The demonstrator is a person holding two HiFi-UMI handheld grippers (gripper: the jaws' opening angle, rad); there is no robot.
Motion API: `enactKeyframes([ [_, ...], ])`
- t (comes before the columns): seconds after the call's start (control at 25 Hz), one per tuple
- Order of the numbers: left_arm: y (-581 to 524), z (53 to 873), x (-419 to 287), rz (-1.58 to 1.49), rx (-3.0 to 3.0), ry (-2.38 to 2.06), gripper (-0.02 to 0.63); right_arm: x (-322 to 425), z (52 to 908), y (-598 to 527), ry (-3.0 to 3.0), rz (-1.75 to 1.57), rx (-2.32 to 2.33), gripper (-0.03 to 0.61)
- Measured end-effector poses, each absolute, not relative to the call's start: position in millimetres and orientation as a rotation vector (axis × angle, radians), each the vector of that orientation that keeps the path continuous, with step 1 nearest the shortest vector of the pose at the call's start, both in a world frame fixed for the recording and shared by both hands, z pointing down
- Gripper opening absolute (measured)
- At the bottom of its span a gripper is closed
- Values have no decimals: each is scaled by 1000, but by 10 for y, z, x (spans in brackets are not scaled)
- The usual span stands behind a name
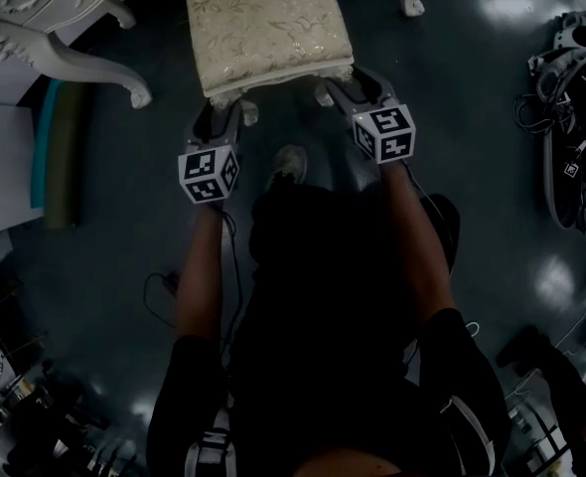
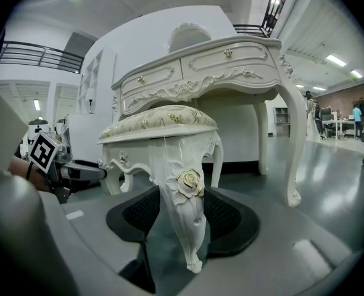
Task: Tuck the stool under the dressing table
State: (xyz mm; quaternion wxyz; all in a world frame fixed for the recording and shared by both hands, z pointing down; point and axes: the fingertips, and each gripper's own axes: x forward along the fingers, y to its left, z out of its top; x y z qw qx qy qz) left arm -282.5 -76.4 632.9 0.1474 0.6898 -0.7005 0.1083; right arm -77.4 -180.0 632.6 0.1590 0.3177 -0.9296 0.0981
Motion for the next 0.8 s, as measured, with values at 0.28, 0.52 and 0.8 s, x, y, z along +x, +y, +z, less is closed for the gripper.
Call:
enactKeyframes([
  [0.28,-1065,6318,-2981,297,1983,-2031,221,-923,6317,-2083,-2658,282,916,229],
  [0.52,-1315,6320,-3090,285,1986,-2049,222,-1032,6314,-2337,-2659,282,929,230],
  [0.8,-1588,6329,-3190,275,1994,-2071,222,-1134,6329,-2611,-2669,278,929,230],
])
